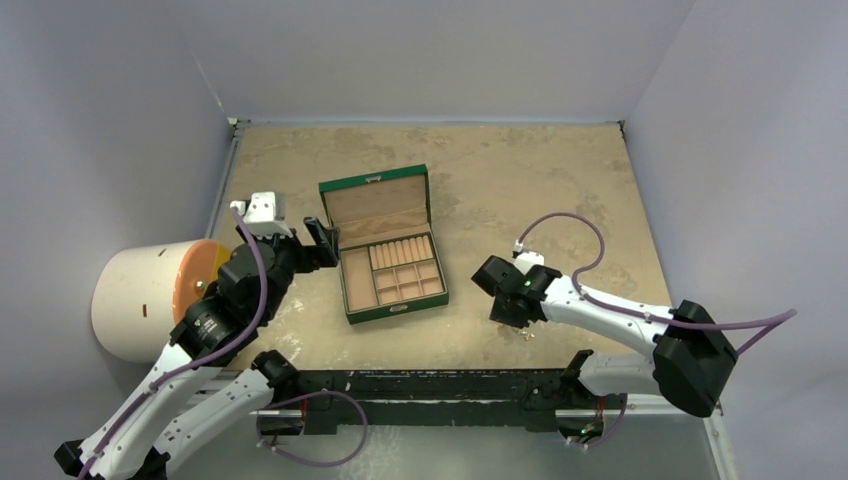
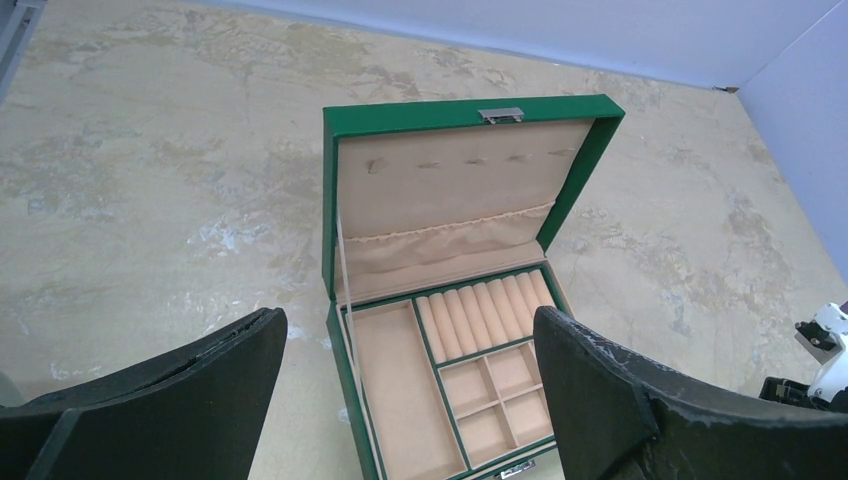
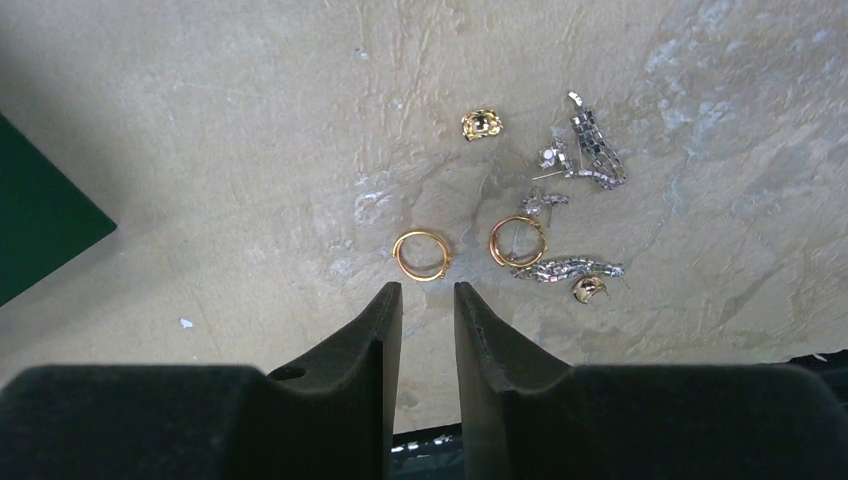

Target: Organize the mixed jewelry

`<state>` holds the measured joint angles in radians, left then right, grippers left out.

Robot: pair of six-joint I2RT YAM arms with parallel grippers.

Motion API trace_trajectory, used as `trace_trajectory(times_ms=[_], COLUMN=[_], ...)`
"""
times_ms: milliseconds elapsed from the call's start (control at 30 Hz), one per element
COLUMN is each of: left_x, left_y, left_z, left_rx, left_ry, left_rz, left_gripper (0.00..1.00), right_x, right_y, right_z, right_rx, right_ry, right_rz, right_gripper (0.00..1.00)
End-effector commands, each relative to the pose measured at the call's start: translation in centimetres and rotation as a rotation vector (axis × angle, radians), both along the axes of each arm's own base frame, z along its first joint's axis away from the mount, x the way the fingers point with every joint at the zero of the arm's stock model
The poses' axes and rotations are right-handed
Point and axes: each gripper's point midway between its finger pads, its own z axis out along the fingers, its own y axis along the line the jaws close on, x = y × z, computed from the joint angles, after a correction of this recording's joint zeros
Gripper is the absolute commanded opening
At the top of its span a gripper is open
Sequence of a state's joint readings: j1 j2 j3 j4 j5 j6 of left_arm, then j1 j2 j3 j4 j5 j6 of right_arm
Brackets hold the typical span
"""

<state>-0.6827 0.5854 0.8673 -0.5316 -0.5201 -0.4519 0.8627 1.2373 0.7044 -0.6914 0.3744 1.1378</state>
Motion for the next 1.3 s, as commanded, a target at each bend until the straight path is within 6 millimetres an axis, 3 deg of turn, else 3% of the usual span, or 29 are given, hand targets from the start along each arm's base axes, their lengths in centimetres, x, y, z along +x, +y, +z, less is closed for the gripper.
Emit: trace_trajectory(times_ms=[0, 800, 1033, 1133, 1267], left_x=[0.3, 0.2, 0.2, 0.1, 0.2], left_y=[-0.1, -0.1, -0.1, 0.0, -0.1], left_z=[1.1, 1.3, 1.3, 1.3, 1.2], left_rx=[-0.023, -0.029, -0.029, -0.030, -0.029], left_ry=[-0.043, -0.049, -0.050, -0.048, -0.045], left_rz=[-0.001, -0.004, -0.004, -0.003, -0.002], left_gripper=[0.94, 0.94, 0.94, 0.94, 0.93], right_x=[-0.1, -0.4, -0.7, -0.7, -0.7], right_y=[-1.0, -1.6, -1.8, -1.6, -1.3], right_z=[-0.6, -2.9, -3.3, -3.3, -3.2], right_rx=[-0.024, -0.064, -0.063, -0.049, -0.025], right_ry=[-0.004, 0.022, 0.029, 0.030, 0.023], right_rz=[-0.104, -0.184, -0.191, -0.192, -0.184], right_gripper=[0.28, 0.20, 0.10, 0.00, 0.00])
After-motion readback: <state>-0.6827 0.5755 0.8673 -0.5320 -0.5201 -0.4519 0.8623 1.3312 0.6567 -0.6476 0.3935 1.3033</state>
